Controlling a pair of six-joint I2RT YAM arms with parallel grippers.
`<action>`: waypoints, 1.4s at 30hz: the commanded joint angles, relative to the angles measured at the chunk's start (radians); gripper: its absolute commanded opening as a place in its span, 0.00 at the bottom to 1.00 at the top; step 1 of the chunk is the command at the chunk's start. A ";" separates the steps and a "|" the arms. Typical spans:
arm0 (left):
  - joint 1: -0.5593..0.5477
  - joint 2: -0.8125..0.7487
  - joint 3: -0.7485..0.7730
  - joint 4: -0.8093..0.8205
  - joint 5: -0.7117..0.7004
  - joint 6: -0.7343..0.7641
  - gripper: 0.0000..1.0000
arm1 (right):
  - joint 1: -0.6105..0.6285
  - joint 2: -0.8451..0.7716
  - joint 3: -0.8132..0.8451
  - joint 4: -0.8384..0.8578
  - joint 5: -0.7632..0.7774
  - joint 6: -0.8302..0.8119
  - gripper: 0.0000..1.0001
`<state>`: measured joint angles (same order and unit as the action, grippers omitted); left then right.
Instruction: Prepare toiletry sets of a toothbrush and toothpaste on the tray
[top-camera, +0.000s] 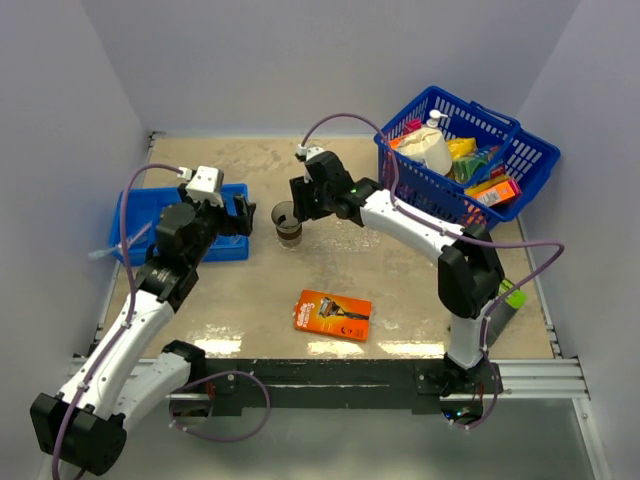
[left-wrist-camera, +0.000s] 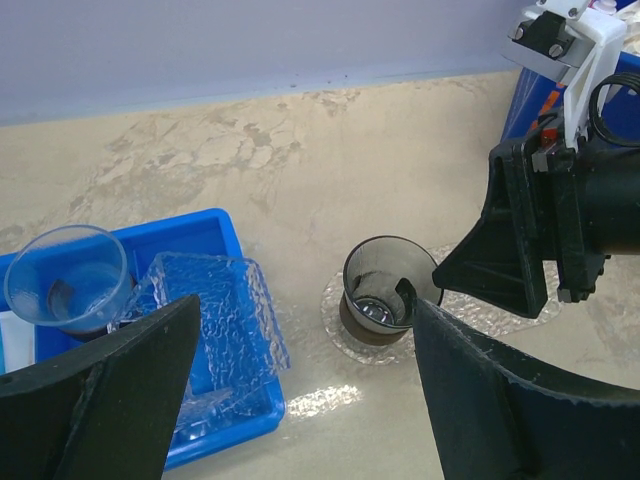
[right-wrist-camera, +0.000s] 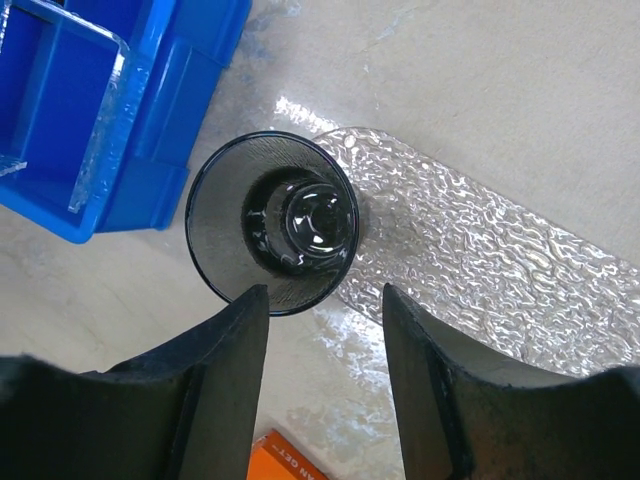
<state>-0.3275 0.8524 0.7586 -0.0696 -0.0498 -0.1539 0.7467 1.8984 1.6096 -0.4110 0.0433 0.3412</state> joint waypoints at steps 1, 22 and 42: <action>0.005 0.002 0.007 0.028 0.011 0.001 0.91 | 0.013 0.005 0.004 0.046 0.029 0.039 0.51; 0.005 0.016 0.008 0.024 0.024 -0.001 0.91 | 0.019 0.094 0.073 0.021 0.104 0.068 0.31; 0.005 0.031 0.011 0.022 0.039 -0.004 0.91 | 0.020 0.133 0.130 -0.006 0.129 0.047 0.19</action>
<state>-0.3275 0.8825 0.7586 -0.0719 -0.0257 -0.1551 0.7612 2.0140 1.6840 -0.4118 0.1455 0.3988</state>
